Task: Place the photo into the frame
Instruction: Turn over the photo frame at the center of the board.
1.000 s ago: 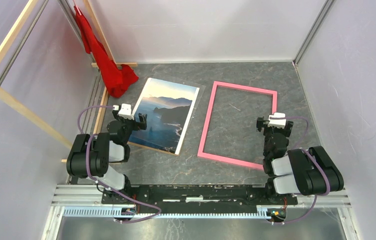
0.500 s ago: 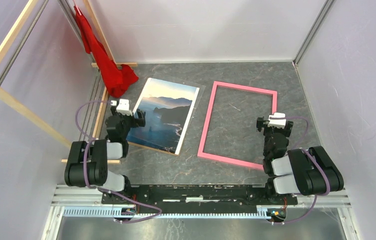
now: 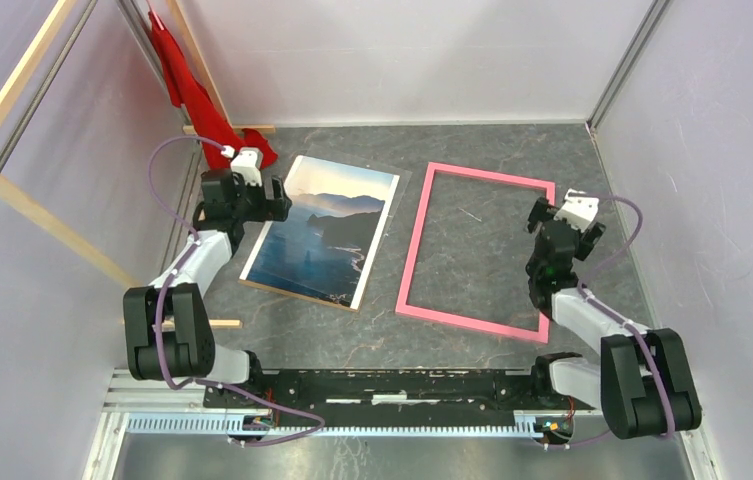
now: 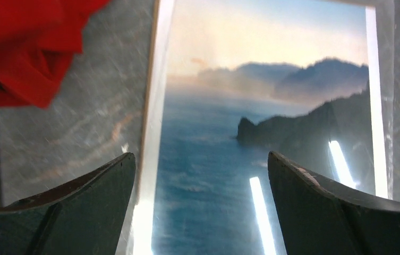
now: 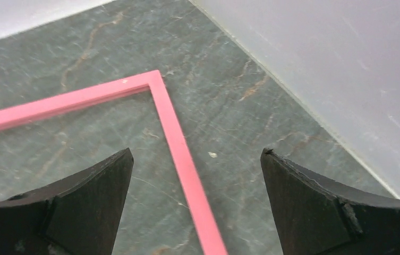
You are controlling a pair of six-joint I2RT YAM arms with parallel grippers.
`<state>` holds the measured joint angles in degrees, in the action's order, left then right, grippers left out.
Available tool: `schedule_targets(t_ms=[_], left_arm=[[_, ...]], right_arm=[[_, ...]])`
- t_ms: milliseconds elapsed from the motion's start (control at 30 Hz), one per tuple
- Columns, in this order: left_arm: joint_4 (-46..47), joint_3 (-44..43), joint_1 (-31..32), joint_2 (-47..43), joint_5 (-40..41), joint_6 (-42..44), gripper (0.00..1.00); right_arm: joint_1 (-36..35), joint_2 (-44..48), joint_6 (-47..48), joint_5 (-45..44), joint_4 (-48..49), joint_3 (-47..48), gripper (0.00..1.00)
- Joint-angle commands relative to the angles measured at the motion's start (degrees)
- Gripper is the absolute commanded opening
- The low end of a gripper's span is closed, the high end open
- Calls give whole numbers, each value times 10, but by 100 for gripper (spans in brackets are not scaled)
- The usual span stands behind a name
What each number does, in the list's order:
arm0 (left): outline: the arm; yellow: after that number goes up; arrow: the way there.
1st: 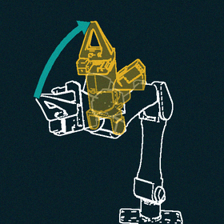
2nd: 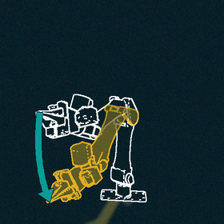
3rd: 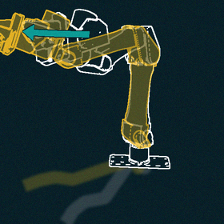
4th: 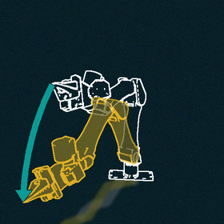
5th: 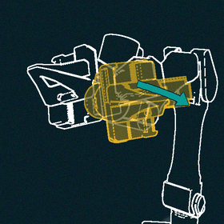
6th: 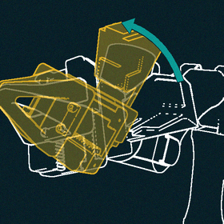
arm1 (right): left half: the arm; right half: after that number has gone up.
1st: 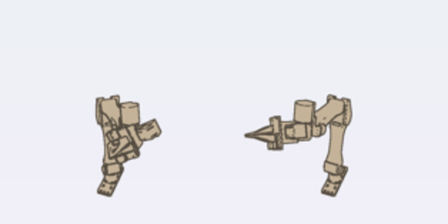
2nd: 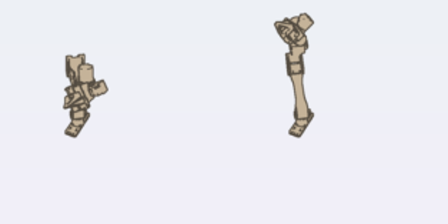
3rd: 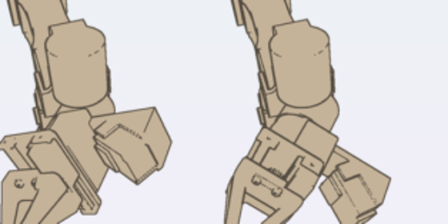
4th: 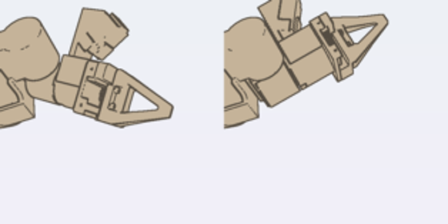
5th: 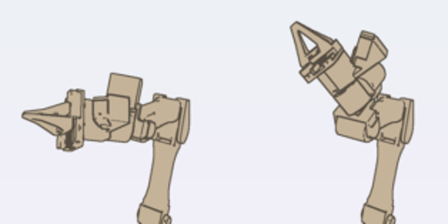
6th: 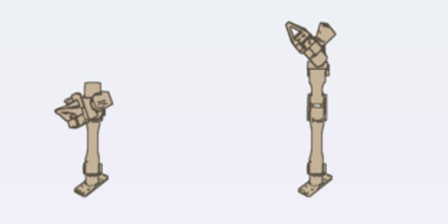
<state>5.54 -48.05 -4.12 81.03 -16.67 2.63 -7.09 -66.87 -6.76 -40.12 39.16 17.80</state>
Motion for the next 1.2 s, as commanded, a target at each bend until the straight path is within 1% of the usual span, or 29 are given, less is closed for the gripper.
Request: schedule_targets(t_ms=[0,67,167,200,233,300,400,533,600,767,867,1000,1167], left_arm=[[-113,-25,-2,-26,-37,19,100],[-128,-34,-2,-34,-35,24,100],[-160,-55,-2,-36,-30,27,100],[-170,-62,-1,-35,-28,27,100],[-177,-68,-2,-33,-26,27,100],[-183,-73,-2,-31,-26,25,100],[-181,-70,-1,-33,-34,22,100],[-192,-68,-2,-33,-47,27,100],[-203,-69,-2,-30,-50,34,100],[-214,-64,-2,-32,-52,43,100],[-225,-64,-2,-36,-54,51,100],[-243,-65,0,-37,-59,64,100],[-264,-64,0,-37,-76,74,100]], right_arm=[[2,3,-151,30,-185,68,98],[3,-4,-178,75,-220,92,98],[-4,-28,-155,225,-199,116,98],[-15,-40,-156,243,-203,129,98],[-37,-57,-153,240,-218,157,98],[-84,-99,-148,224,-279,225,98],[-165,-161,-140,184,-345,318,98],[-243,-229,-145,144,-389,394,98],[-271,-264,-151,143,-413,425,98],[-319,-346,-171,125,-481,493,98],[-342,-383,-194,98,-524,528,97],[-358,-413,-236,79,-569,549,89],[-369,-429,-255,93,-563,537,80]])
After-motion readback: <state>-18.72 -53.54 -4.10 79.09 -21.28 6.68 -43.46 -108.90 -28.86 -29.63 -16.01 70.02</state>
